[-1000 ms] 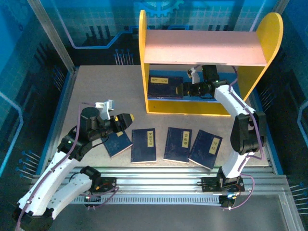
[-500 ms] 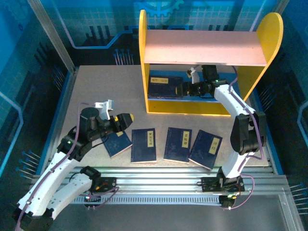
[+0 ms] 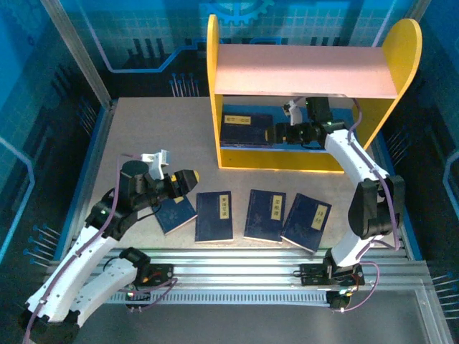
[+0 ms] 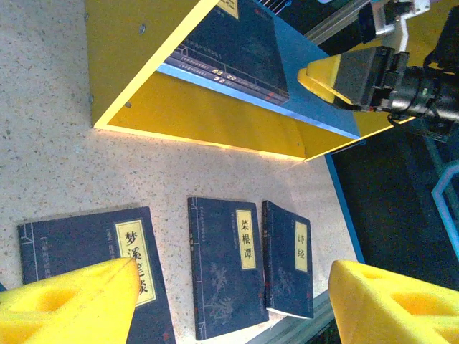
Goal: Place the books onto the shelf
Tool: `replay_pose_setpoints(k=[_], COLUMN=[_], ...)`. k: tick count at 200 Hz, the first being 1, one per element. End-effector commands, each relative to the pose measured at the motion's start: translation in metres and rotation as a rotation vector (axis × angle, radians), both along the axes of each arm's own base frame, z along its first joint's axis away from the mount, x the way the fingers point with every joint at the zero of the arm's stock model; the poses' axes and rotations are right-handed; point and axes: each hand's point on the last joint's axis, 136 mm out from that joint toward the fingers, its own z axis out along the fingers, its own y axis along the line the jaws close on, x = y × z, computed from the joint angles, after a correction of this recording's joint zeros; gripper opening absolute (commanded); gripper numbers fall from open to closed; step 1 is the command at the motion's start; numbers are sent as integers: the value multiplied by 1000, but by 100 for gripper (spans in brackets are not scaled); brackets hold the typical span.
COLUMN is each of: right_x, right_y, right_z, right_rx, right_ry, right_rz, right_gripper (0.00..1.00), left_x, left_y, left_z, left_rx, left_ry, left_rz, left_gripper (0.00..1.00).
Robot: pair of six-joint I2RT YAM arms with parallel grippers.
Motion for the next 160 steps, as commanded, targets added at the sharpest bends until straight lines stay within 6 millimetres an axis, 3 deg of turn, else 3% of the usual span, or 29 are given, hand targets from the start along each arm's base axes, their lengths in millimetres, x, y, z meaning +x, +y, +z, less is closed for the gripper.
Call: replay_pose_setpoints(k=[1, 24, 60, 96, 114, 160], right_x=[-16, -36, -84, -135, -162, -202], right_y=[-10, -13, -9, 18, 34, 71], right_z=[11, 7, -5, -35, -65, -112], right_rx=[-22, -48, -66, -86, -96, -117], right_ry=[-34, -36, -30, 13, 70, 151], right_rz=[-20, -37, -45, 1, 30, 91], right_gripper=[65, 65, 66, 65, 64, 61], left_x=[0, 0, -3, -14, -23, -47], left_y=[4, 5, 6, 3, -1, -11], left_z=[-25, -50, -92, -143, -164, -199], left_rx=[45, 74, 69, 75, 105, 213], left_ry=[77, 166, 287, 437, 492, 596], left_rz=[22, 33, 71, 107, 113, 97], left_gripper=[71, 71, 70, 68, 68, 67])
